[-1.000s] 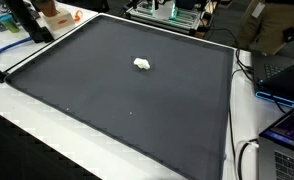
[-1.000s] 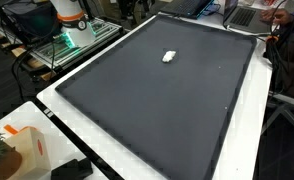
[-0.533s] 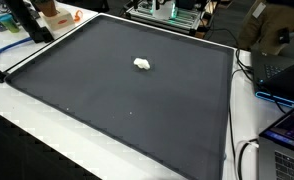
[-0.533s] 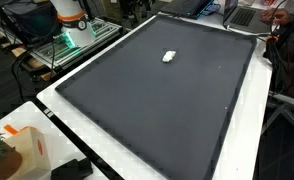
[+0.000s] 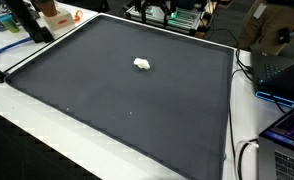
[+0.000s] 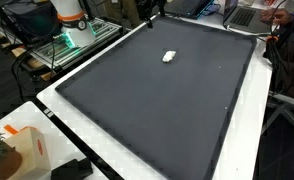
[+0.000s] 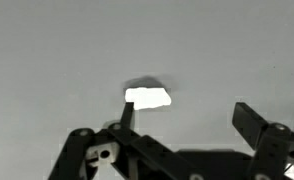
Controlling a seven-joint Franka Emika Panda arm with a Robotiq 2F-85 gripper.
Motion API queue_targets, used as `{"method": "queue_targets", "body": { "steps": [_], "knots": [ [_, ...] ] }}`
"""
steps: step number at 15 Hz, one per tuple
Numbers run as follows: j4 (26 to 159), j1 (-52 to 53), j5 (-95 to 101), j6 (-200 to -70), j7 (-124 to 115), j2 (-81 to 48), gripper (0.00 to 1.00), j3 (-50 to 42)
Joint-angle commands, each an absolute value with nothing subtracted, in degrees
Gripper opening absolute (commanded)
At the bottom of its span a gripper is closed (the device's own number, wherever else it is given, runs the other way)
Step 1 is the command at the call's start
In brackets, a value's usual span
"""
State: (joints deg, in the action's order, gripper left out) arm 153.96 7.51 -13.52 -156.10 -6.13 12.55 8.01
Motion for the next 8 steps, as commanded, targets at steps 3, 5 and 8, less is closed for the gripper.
{"method": "queue_targets", "body": {
  "steps": [3, 5, 8],
  "knots": [
    [149.3, 4.7, -1.4, -163.7, -20.3, 1.0, 1.0, 10.8],
    [147.9, 4.0, 6.6, -163.9, -27.1, -1.7, 1.0, 9.8],
    [145.6, 5.9, 7.4, -161.6, -28.1, -4.4, 1.0, 8.3]
  ]
}}
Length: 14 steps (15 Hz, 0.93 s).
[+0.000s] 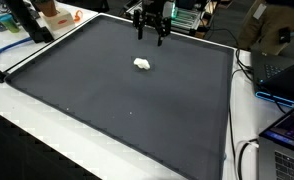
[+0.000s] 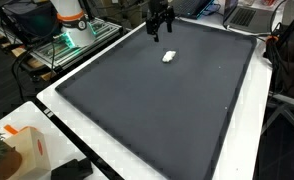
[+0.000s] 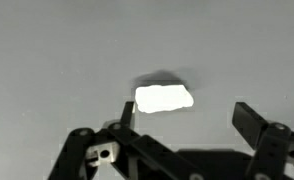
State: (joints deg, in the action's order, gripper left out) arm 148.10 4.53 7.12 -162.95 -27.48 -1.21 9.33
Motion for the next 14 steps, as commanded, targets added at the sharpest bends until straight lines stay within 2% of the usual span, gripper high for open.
{"method": "queue_targets", "body": {
  "steps": [1, 7, 14],
  "knots": [
    [147.4, 6.0, 7.3, -162.8, -27.7, -2.2, 1.0, 7.8],
    [145.7, 6.8, 6.2, -163.1, -27.3, -4.6, 1.0, 7.3],
    [148.2, 5.6, 7.7, -169.9, -30.3, -2.4, 1.0, 5.8]
  ]
}}
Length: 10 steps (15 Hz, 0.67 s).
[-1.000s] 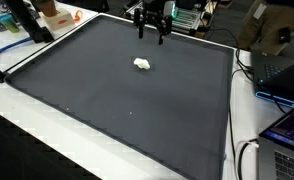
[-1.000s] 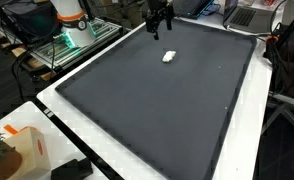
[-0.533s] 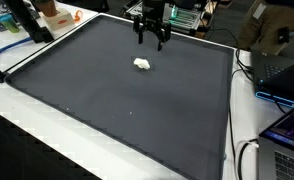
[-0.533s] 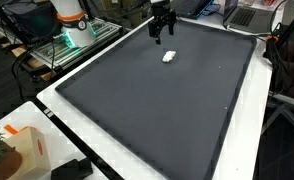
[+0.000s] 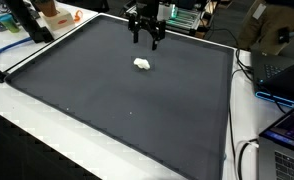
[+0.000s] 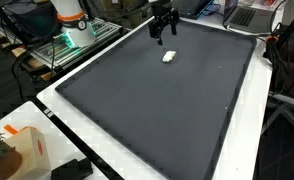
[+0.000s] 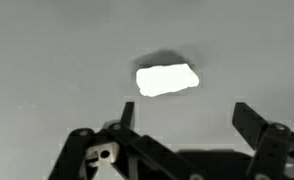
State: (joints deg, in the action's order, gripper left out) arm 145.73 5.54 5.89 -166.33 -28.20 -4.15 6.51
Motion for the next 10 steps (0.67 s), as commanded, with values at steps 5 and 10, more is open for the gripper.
{"method": "queue_targets", "body": {
  "steps": [5, 10],
  "knots": [
    [150.8, 5.9, 15.6, -172.6, -35.0, -0.8, 1.0, 4.0],
    [153.6, 5.6, 21.6, -173.0, -39.0, 0.8, 1.0, 3.7]
  ]
}}
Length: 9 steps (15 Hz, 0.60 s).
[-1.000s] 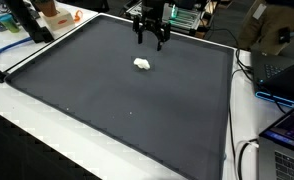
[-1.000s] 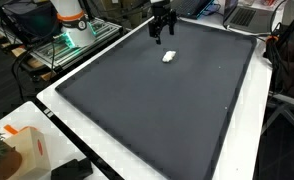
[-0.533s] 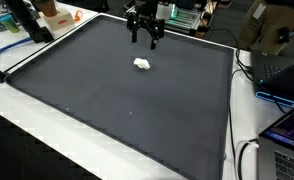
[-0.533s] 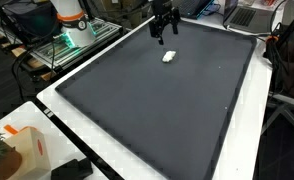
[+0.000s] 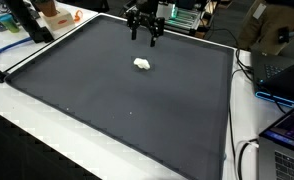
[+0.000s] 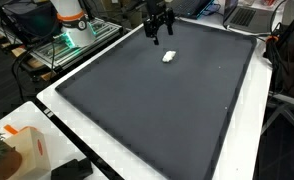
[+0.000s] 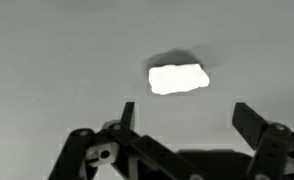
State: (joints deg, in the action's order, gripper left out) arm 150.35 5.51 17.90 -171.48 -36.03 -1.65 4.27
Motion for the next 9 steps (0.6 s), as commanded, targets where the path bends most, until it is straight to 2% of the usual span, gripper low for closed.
{"method": "queue_targets", "body": {
  "steps": [1, 9],
  "knots": [
    [153.8, 5.6, 21.3, -173.0, -38.6, 0.7, 1.0, 4.0],
    [151.4, 6.0, 25.5, -172.7, -40.6, -2.4, 1.0, 4.4]
  ]
}}
